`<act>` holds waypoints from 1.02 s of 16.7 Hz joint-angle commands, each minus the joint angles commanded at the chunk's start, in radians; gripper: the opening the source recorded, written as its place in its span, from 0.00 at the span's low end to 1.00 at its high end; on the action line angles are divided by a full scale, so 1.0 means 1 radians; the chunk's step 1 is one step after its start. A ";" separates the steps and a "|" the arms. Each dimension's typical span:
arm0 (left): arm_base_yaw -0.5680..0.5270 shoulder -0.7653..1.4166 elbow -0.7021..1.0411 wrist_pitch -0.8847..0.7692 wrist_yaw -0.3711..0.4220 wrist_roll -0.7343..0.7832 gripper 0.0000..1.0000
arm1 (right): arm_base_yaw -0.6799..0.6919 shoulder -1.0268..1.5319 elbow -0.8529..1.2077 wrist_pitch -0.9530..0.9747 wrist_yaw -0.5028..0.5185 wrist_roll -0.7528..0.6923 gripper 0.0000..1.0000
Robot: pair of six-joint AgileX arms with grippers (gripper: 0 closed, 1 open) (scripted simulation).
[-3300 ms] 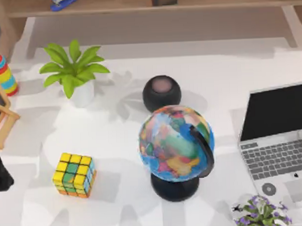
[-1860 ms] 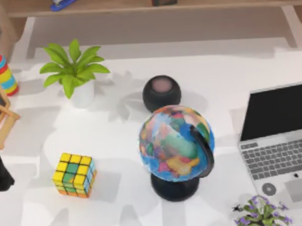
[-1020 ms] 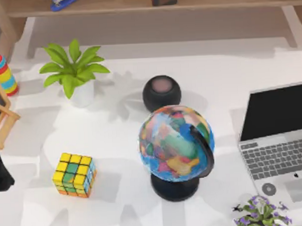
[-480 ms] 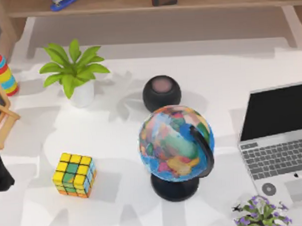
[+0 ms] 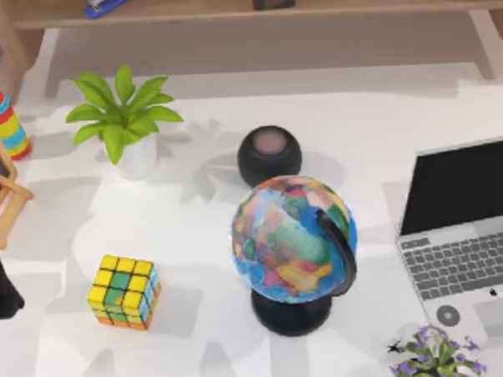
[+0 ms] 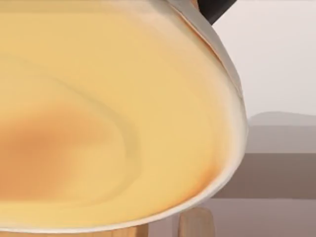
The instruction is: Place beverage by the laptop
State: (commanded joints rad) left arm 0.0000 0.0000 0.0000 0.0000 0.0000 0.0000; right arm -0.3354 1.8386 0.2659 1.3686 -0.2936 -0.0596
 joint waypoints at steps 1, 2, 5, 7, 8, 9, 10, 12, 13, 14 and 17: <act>0.000 0.000 0.000 0.000 0.000 0.000 1.00 | 0.000 0.000 0.000 0.000 0.000 0.000 0.25; 0.000 0.000 0.000 0.000 0.000 0.000 1.00 | 0.000 0.000 0.000 0.000 0.000 0.000 0.17; 0.000 0.000 0.000 0.000 0.000 0.000 1.00 | 0.000 0.000 0.000 0.000 0.000 0.000 0.00; 0.000 0.000 0.000 0.000 0.000 0.000 1.00 | 0.000 0.000 0.000 0.000 0.000 0.000 0.00; 0.000 0.000 0.000 0.000 0.000 0.000 1.00 | 0.000 0.000 0.000 0.000 0.000 0.000 0.00; 0.000 0.000 0.000 0.000 0.000 0.000 1.00 | 0.000 0.000 0.000 0.000 0.000 0.000 0.00; 0.000 0.000 0.000 0.000 0.000 0.000 1.00 | 0.000 0.000 0.000 0.000 0.000 0.000 0.00; 0.000 0.000 0.000 0.000 0.000 0.000 1.00 | 0.000 0.000 0.000 0.000 0.000 0.000 0.00; 0.000 0.000 0.000 0.000 0.000 0.000 1.00 | -0.001 0.000 -0.001 0.000 0.000 0.002 0.00; 0.000 0.000 0.000 0.000 0.000 0.000 1.00 | -0.003 0.001 -0.001 -0.001 0.002 0.001 0.00; 0.000 0.000 0.000 0.000 0.000 0.000 1.00 | -0.046 0.020 -0.005 -0.028 0.044 -0.004 0.00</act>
State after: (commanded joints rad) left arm 0.0000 0.0000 0.0000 0.0000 0.0000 0.0000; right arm -0.3818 1.8590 0.2612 1.3405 -0.2492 -0.0634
